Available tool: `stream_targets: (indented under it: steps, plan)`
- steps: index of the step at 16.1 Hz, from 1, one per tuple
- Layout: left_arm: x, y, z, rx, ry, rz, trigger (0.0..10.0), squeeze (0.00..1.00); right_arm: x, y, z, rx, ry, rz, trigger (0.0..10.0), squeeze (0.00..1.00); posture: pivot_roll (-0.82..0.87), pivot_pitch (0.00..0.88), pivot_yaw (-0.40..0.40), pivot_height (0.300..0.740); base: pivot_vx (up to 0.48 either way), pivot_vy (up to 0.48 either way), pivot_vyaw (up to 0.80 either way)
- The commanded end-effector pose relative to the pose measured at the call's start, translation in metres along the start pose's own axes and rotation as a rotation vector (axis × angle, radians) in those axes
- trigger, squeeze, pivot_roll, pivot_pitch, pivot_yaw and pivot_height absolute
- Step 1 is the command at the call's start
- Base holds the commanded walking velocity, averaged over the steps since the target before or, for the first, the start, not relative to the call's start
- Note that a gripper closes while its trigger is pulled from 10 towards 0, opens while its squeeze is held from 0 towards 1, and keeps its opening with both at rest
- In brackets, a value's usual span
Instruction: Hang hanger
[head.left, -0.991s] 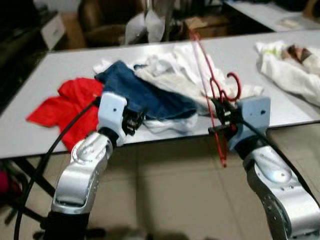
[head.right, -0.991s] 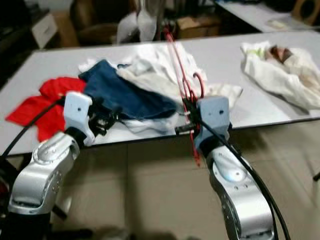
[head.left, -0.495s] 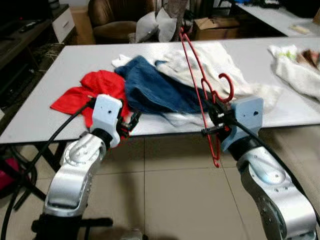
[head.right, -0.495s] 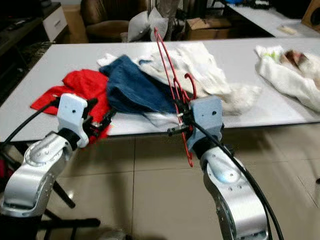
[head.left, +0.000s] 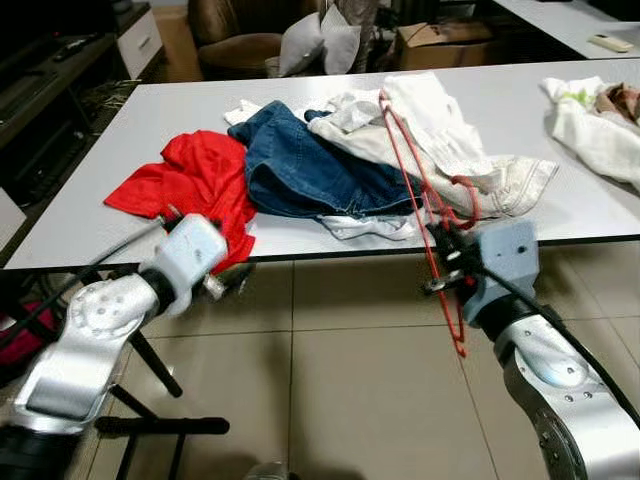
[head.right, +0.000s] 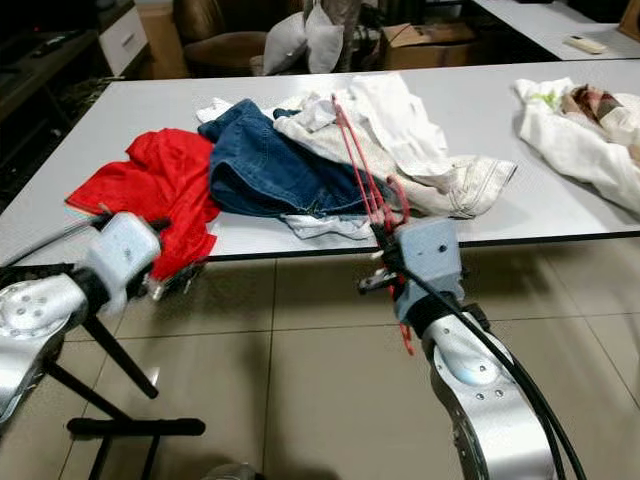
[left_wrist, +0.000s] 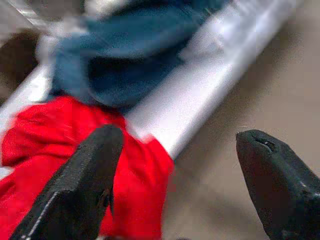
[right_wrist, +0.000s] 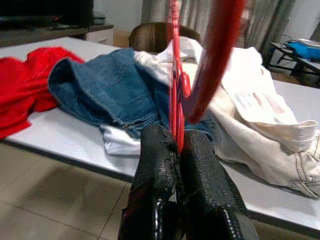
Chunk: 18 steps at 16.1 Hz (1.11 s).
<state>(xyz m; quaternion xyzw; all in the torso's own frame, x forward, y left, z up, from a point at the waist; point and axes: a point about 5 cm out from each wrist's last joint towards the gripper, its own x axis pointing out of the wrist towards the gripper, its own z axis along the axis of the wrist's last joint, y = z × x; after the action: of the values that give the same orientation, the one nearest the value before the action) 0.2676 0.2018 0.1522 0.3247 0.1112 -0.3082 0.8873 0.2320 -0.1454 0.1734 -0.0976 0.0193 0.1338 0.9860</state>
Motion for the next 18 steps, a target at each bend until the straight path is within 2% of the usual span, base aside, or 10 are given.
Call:
stream_targets:
  steps: [1,3,4,5,8,10,11,12,15,18]
  plan:
    - [-0.002,-0.005,-0.011,0.061,0.056,-0.071,10.0,0.0,-0.001,0.004,-0.003,-0.024,0.004,0.039,10.0,0.0,0.04,0.0,0.066,0.723,0.0,0.0,0.0]
    - [-0.007,-0.007,-0.024,0.156,0.116,-0.137,10.0,0.0,-0.001,0.008,-0.005,-0.058,0.011,0.084,10.0,0.0,0.04,0.0,0.066,0.723,0.0,0.0,0.0]
    - [-0.007,-0.002,-0.036,0.259,0.171,-0.122,10.0,0.0,-0.001,0.01,-0.006,-0.071,0.009,0.095,10.0,0.0,0.04,0.0,0.066,0.723,0.0,0.0,0.0]
    - [-0.005,0.002,-0.042,0.298,0.192,-0.093,10.0,0.0,0.0,0.01,-0.006,-0.073,0.006,0.094,10.0,0.0,0.04,0.0,0.066,0.723,0.0,0.0,0.0]
    - [0.006,0.007,-0.053,0.401,0.15,0.017,10.0,0.0,0.001,0.01,-0.006,-0.074,-0.001,0.078,10.0,0.0,0.04,0.0,0.073,0.723,0.0,0.0,0.0]
    - [0.009,0.003,-0.066,0.469,0.162,-0.006,10.0,0.0,0.001,0.009,-0.005,-0.077,-0.006,0.061,10.0,0.0,0.03,0.0,0.085,0.723,0.0,0.0,0.0]
    - [0.01,0.005,-0.067,0.487,0.162,0.01,10.0,0.0,0.001,0.008,-0.005,-0.078,-0.008,0.053,10.0,0.0,0.04,0.0,0.086,0.723,0.0,0.0,0.0]
    - [0.018,0.008,-0.071,0.526,0.149,0.051,10.0,0.0,0.002,0.007,-0.005,-0.076,-0.013,0.037,10.0,0.0,0.04,0.0,0.092,0.723,0.0,0.0,0.0]
    - [0.03,0.004,-0.08,0.563,0.158,0.055,10.0,0.0,0.004,0.009,-0.004,-0.075,-0.02,0.031,10.0,0.0,0.04,0.0,0.098,0.723,0.0,0.0,0.0]
    - [0.048,0.006,-0.083,0.587,0.176,0.143,10.0,0.0,0.007,0.01,-0.004,-0.075,-0.027,0.022,10.0,0.0,0.03,0.0,0.106,0.723,0.0,0.0,0.0]
